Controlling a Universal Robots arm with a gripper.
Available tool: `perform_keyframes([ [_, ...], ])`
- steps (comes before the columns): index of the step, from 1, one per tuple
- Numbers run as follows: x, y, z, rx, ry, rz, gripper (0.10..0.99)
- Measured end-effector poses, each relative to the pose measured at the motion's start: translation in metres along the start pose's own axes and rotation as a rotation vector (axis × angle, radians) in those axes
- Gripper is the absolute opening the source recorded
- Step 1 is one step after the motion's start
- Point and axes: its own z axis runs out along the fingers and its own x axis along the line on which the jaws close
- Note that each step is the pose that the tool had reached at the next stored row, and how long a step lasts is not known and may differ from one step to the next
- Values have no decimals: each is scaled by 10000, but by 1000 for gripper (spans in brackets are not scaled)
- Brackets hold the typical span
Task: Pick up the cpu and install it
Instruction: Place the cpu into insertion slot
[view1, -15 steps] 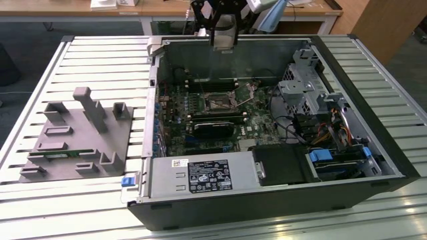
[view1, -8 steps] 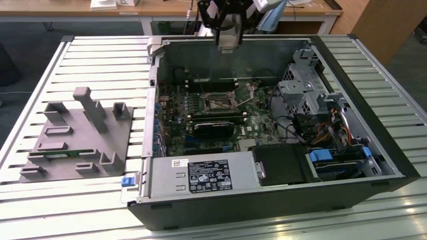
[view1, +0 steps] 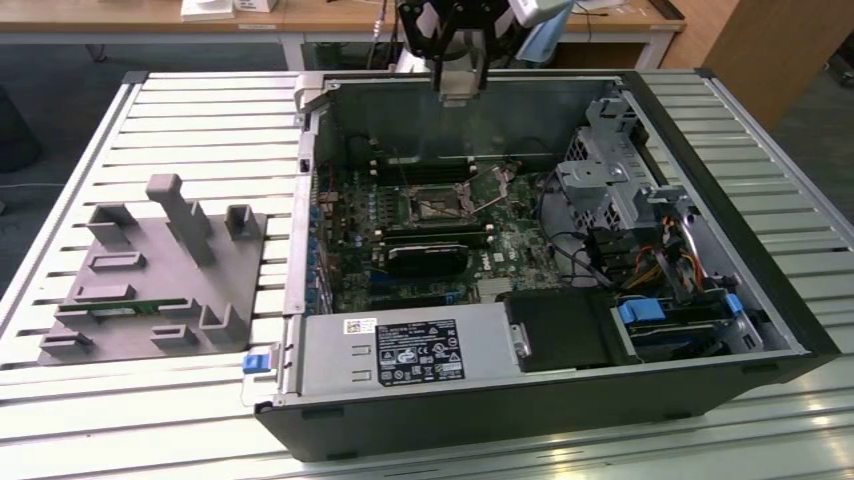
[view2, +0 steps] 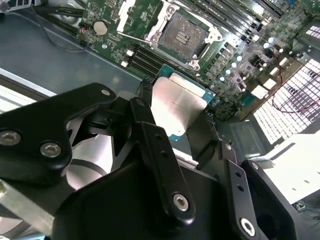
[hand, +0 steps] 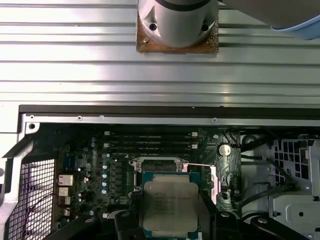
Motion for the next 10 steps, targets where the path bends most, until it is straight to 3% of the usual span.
perform_keyframes([
  [10, -1, -2, 16, 9, -166, 1445, 529],
])
